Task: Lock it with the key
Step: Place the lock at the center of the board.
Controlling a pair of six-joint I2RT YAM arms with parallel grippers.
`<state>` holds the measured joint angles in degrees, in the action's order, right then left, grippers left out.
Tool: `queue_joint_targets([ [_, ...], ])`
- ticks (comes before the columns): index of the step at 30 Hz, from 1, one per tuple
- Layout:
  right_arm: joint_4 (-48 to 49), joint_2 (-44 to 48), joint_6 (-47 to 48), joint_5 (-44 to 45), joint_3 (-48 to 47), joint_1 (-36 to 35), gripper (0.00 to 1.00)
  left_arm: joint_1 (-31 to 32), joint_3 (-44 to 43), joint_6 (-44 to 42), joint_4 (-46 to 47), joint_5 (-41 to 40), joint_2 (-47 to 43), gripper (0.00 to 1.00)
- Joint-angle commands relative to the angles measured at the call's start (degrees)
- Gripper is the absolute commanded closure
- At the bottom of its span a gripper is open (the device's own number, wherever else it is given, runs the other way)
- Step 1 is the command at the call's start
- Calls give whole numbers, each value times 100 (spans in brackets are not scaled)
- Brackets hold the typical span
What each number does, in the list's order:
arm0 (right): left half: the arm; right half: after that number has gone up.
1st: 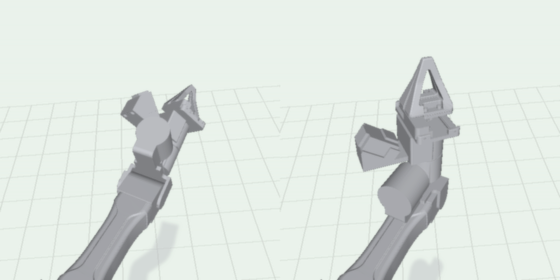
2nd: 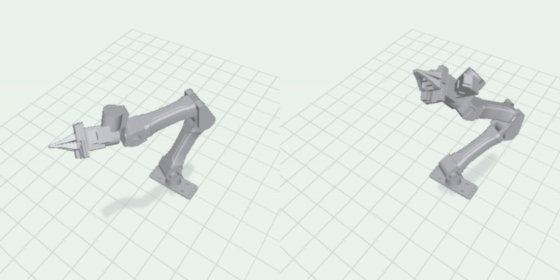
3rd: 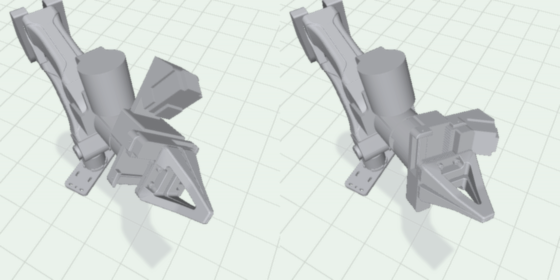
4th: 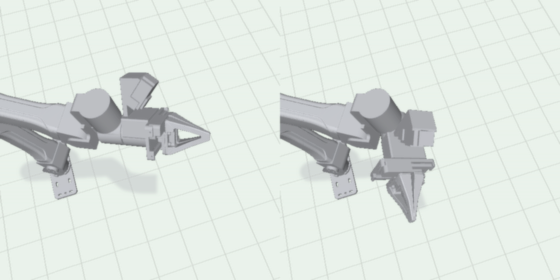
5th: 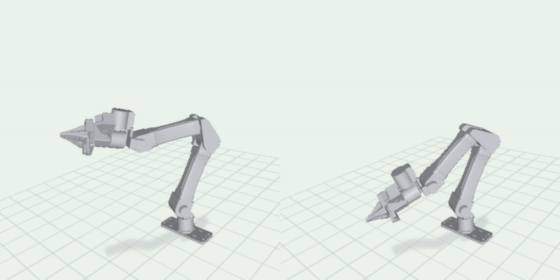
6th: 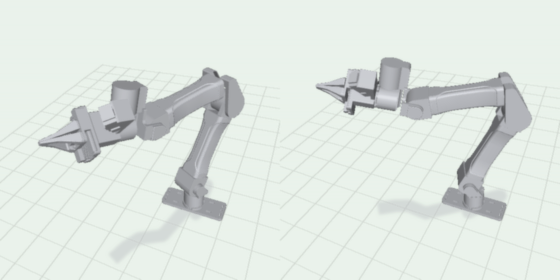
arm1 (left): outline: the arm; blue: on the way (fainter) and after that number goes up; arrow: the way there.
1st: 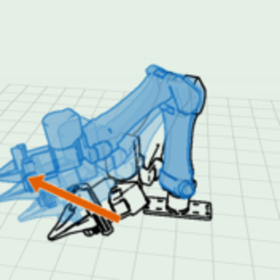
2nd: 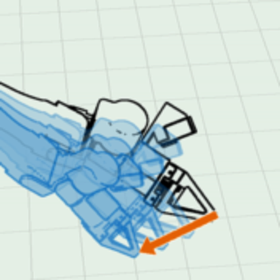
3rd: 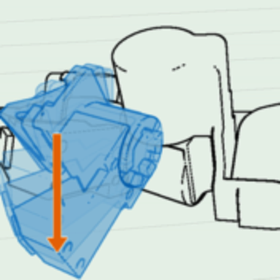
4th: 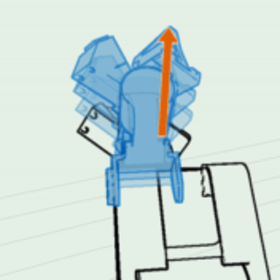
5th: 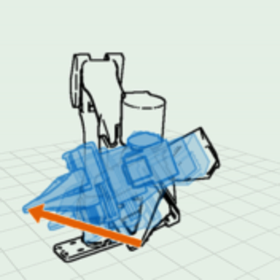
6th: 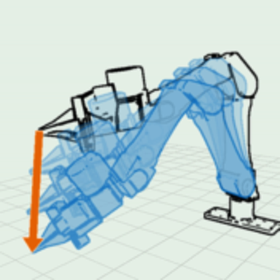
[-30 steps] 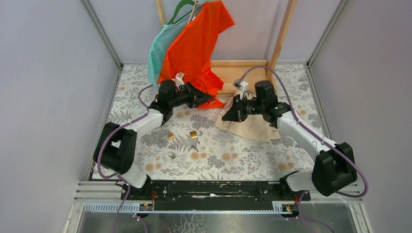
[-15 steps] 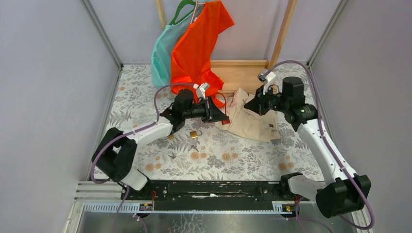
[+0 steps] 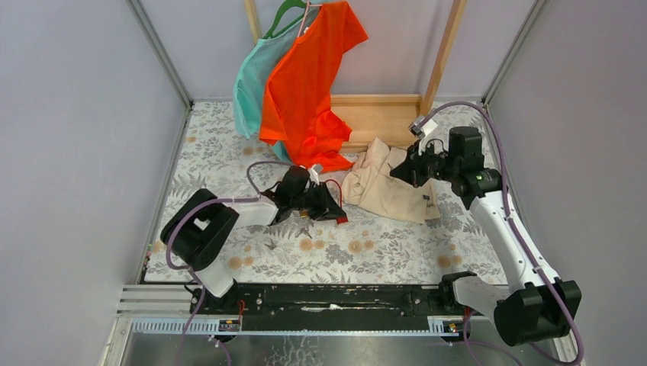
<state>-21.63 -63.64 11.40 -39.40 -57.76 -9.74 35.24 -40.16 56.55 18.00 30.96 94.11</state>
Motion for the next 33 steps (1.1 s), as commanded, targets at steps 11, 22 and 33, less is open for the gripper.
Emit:
queue_joint_targets([
  [11,-693,258,881,-281,369,12,98,70,-929,35,-33,-72,1077,69],
  [22,-597,20,1349,-101,632,-681,99,86,-1003,-813,-552,-386,539,25],
  [33,18,-601,1877,-234,1225,-1481,99,8,-1158,-2422,-1222,-471,-585,17],
])
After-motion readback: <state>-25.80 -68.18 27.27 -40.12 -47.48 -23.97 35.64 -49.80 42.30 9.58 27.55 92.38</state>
